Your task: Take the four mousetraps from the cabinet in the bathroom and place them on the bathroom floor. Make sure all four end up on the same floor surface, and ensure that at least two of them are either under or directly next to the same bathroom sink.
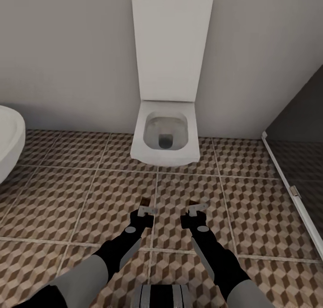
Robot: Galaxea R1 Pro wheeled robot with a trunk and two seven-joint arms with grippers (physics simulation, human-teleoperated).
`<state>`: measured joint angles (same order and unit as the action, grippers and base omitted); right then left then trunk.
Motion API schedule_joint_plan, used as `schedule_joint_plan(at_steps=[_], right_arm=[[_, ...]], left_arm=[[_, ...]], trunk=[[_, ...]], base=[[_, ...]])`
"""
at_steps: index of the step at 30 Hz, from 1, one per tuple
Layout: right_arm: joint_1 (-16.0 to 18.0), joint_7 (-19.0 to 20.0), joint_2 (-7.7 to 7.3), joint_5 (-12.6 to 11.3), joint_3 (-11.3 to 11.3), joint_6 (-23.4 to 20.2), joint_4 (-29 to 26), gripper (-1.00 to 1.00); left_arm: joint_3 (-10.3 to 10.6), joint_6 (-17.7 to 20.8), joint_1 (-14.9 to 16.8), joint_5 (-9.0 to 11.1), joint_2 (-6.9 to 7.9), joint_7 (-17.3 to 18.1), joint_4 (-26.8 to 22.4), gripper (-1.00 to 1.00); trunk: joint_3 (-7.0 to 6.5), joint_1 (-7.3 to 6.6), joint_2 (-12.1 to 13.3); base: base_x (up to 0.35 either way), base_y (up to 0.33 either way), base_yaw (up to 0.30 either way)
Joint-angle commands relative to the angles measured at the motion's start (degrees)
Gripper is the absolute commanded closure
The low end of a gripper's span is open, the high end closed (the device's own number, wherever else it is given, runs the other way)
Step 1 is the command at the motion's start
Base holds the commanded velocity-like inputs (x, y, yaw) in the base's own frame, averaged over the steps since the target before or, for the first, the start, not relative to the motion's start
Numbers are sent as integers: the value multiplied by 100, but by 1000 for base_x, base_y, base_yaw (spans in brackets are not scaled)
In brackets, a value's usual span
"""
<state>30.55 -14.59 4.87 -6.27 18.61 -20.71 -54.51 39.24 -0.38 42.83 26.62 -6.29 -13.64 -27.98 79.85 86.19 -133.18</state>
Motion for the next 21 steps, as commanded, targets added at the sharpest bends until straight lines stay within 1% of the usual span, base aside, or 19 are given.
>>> schedule_joint_plan(at_steps=[1, 8, 18, 21], right_arm=[[4, -52, -3, -57, 20, -19, -14, 100], [4, -52, -17, -57, 22, -20, -143, 100], [4, -52, -26, -58, 20, -21, -177, 100], [4, -49, -29, -58, 21, -21, -181, 100]], left_arm=[[49, 3, 6, 28, 5, -51, -5, 100], [49, 3, 6, 28, 5, -46, -5, 100], [49, 3, 7, 28, 5, -47, -5, 100], [49, 3, 8, 28, 6, -47, -15, 100]], trunk=[[31, 21, -43], [219, 175, -324], [486, 395, -725], [513, 395, -725]], base=[[0, 0, 0], [0, 0, 0], [0, 0, 0], [0, 0, 0]])
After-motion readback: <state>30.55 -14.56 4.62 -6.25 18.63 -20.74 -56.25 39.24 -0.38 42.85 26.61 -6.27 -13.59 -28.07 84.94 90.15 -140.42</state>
